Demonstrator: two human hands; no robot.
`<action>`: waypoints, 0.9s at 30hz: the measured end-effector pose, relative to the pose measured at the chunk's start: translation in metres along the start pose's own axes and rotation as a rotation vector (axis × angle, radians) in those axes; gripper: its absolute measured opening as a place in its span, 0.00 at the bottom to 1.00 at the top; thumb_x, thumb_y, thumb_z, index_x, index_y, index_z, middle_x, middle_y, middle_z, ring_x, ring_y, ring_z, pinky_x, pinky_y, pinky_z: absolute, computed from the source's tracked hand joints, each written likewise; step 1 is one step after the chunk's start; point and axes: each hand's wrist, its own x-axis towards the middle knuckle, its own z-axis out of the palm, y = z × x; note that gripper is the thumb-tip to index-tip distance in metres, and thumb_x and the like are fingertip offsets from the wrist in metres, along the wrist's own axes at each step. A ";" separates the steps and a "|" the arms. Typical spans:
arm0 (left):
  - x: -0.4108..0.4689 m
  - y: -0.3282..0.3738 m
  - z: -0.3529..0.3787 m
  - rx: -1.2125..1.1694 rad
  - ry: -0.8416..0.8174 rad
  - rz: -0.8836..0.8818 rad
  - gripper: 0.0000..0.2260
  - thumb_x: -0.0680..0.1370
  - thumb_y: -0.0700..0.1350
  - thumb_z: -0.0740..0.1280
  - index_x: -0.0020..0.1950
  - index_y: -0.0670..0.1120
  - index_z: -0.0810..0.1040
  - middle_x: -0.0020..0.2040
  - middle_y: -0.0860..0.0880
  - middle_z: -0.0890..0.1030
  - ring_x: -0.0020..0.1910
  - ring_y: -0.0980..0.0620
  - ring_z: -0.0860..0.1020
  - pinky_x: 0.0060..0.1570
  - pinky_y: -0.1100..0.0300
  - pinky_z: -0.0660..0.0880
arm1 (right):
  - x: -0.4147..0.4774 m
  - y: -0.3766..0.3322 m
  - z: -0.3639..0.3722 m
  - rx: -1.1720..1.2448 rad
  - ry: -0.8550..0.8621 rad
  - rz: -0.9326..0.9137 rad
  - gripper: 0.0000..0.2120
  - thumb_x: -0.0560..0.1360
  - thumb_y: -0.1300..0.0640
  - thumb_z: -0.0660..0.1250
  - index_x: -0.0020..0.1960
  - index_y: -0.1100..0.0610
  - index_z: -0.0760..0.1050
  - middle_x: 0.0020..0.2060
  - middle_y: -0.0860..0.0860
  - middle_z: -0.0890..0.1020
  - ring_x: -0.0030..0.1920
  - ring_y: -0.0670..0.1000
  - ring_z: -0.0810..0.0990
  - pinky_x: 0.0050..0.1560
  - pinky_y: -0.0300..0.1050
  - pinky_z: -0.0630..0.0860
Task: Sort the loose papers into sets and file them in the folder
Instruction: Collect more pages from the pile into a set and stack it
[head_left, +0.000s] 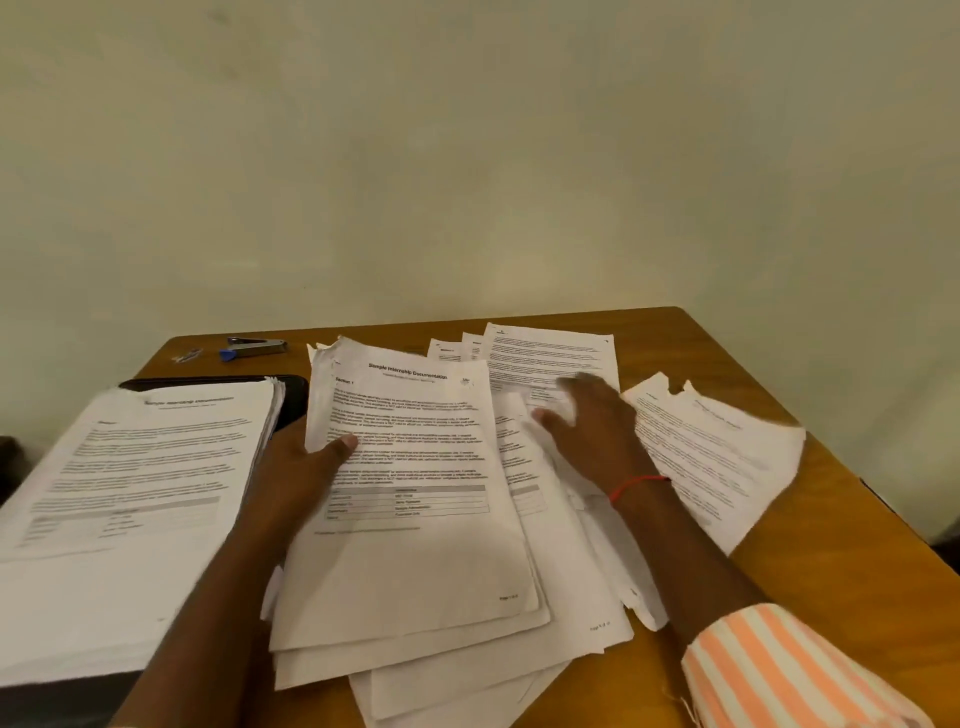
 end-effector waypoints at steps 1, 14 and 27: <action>0.002 -0.002 -0.005 0.014 0.005 -0.019 0.14 0.81 0.47 0.69 0.66 0.49 0.79 0.50 0.52 0.83 0.43 0.56 0.81 0.40 0.59 0.75 | -0.003 -0.006 0.006 0.017 -0.112 -0.072 0.34 0.77 0.33 0.59 0.78 0.50 0.63 0.79 0.53 0.62 0.79 0.54 0.57 0.77 0.56 0.54; 0.002 -0.010 -0.012 0.122 -0.011 -0.063 0.14 0.81 0.44 0.69 0.66 0.44 0.78 0.52 0.50 0.81 0.40 0.58 0.77 0.40 0.63 0.71 | -0.003 -0.002 0.015 0.020 -0.255 -0.021 0.23 0.80 0.54 0.67 0.73 0.52 0.69 0.73 0.53 0.70 0.74 0.56 0.67 0.74 0.55 0.61; 0.003 -0.012 -0.010 0.126 -0.049 -0.103 0.19 0.79 0.49 0.72 0.68 0.47 0.77 0.61 0.47 0.83 0.58 0.44 0.81 0.61 0.41 0.77 | 0.100 -0.062 0.039 -0.096 -0.277 -0.165 0.08 0.76 0.52 0.61 0.52 0.51 0.77 0.57 0.54 0.81 0.60 0.58 0.78 0.61 0.50 0.73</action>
